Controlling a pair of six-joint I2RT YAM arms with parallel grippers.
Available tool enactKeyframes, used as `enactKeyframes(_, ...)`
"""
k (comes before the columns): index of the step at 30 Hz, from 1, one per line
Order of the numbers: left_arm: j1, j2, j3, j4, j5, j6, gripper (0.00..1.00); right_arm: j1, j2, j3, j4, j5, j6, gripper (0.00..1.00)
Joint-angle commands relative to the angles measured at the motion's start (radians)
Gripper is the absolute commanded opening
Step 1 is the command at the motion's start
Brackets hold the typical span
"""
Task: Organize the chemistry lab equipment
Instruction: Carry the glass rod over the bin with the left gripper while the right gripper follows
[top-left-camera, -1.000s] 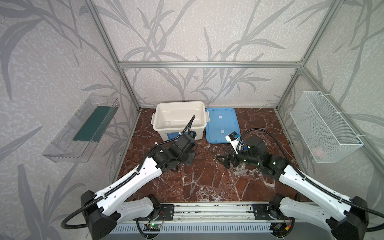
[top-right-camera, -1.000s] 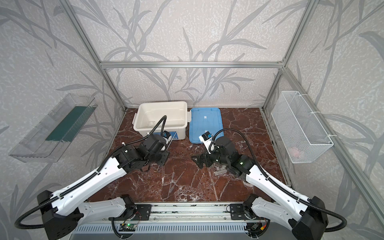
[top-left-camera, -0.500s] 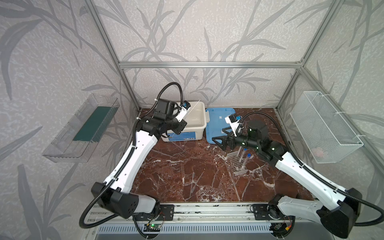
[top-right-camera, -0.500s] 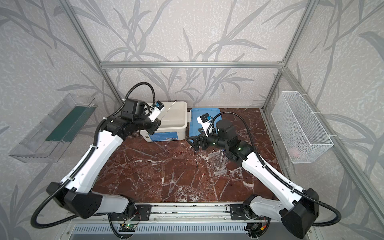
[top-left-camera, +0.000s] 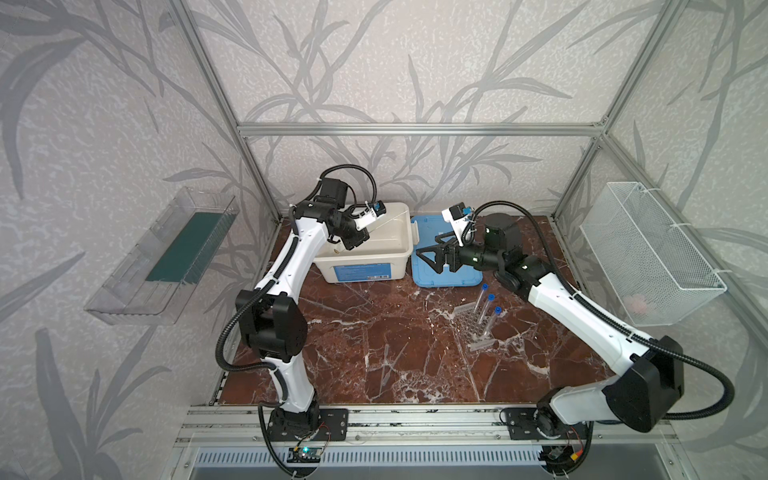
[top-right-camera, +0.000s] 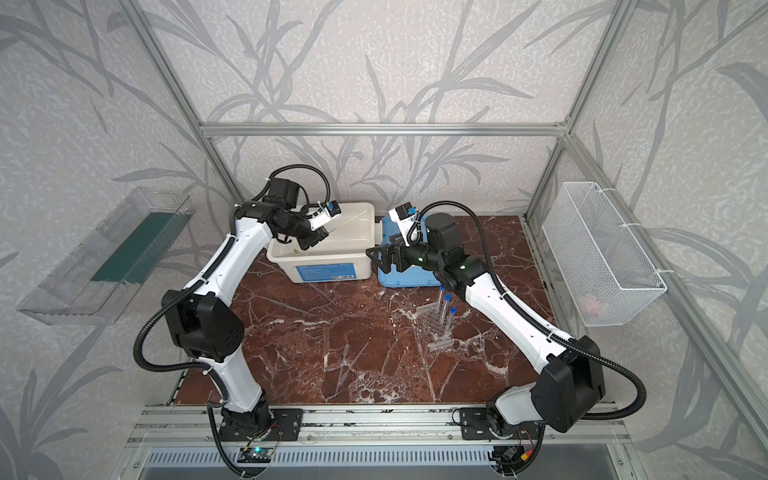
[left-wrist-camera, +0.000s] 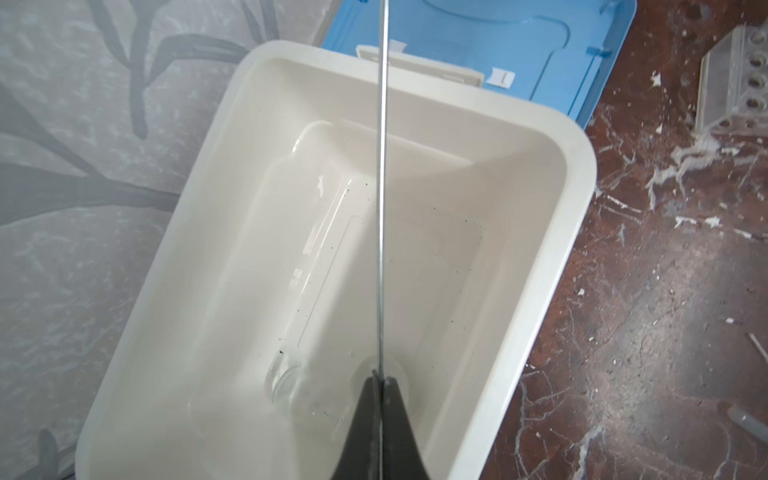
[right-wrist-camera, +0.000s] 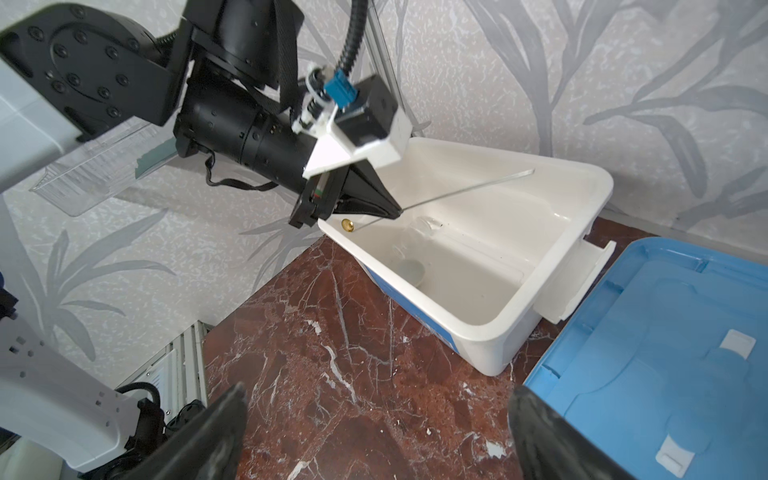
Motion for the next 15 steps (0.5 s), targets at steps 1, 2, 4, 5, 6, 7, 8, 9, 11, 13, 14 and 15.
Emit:
enactKeyframes(1,0.006,0.056,0.088,-0.087,-0.029,0.185,0.00,0.000,0.062,0.102,-0.019,0.002,-0.031,0.95)
enactKeyframes(2,0.007,0.073,0.095,-0.086,-0.045,0.206,0.00,0.000,0.084,0.129,-0.038,0.006,-0.046,0.95)
enactKeyframes(4,0.008,0.105,0.105,-0.087,-0.071,0.249,0.00,-0.001,0.131,0.187,-0.087,0.023,-0.058,0.96)
enactKeyframes(5,0.007,0.118,0.109,-0.087,-0.075,0.261,0.00,-0.001,0.149,0.209,-0.108,0.032,-0.066,1.00)
enactKeyframes(6,0.008,0.132,0.115,-0.089,-0.078,0.269,0.00,0.002,0.165,0.226,-0.123,0.047,-0.069,0.99)
enactKeyframes(7,0.007,0.144,0.114,-0.091,-0.086,0.285,0.00,0.006,0.177,0.235,-0.130,0.056,-0.077,0.99)
enactKeyframes(8,0.006,0.152,0.110,-0.077,-0.101,0.291,0.00,0.008,0.185,0.242,-0.137,0.062,-0.086,0.99)
enactKeyframes(9,0.005,0.163,0.107,-0.072,-0.109,0.303,0.00,0.007,0.195,0.247,-0.144,0.063,-0.094,0.99)
enactKeyframes(11,0.008,0.191,0.121,-0.081,-0.115,0.321,0.00,0.008,0.209,0.255,-0.154,0.059,-0.106,0.99)
enactKeyframes(13,0.009,0.223,0.137,-0.093,-0.100,0.327,0.00,0.008,0.223,0.263,-0.163,0.060,-0.115,0.99)
enactKeyframes(14,0.009,0.230,0.135,-0.094,-0.099,0.328,0.00,0.007,0.228,0.264,-0.164,0.064,-0.118,0.99)
enactKeyframes(15,0.009,0.238,0.139,-0.097,-0.104,0.328,0.00,0.007,0.233,0.265,-0.166,0.073,-0.119,0.99)
